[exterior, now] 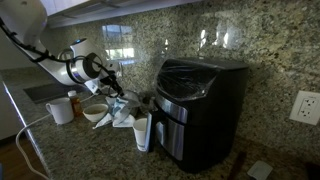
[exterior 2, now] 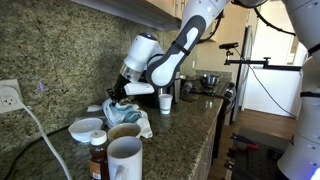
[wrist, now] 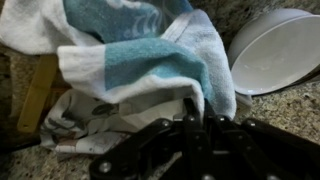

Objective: Use the cloth to wipe the kitchen surface

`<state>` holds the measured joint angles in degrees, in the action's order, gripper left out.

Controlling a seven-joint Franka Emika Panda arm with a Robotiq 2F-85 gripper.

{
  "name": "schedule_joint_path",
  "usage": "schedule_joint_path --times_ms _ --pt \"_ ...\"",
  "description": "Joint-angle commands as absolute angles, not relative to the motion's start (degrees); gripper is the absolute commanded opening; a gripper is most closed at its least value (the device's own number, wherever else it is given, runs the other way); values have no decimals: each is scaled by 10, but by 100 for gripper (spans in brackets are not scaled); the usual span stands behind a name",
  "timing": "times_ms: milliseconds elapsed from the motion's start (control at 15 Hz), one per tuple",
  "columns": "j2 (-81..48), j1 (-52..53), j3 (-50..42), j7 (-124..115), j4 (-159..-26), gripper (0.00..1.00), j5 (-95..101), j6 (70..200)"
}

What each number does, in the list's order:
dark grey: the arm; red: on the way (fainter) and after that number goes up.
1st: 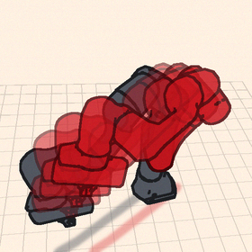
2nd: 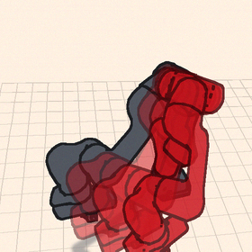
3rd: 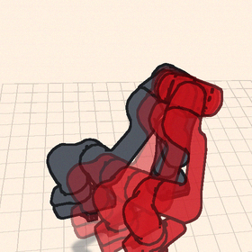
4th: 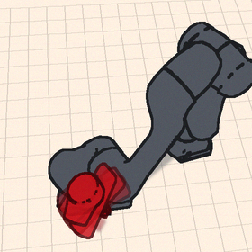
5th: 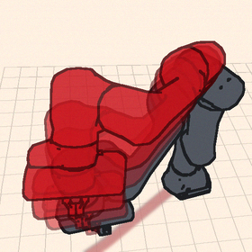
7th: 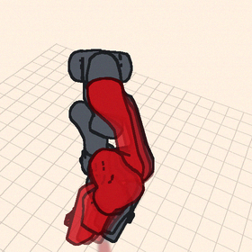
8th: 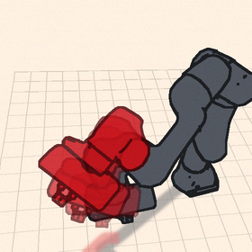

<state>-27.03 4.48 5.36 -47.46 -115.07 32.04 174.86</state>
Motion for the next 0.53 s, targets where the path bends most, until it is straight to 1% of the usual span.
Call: schedule_joint_path --times_ms 0,67,133,200,467 --pt "-295 28 69 -459 -1126 2 314 1749" --pt "-298 27 70 -459 -1122 2 314 1746" --pt "-299 25 72 -459 -1121 25 313 1744" --pt "-299 17 80 -454 -1120 35 309 1741" --pt "-288 -13 108 -445 -1123 64 306 1728"
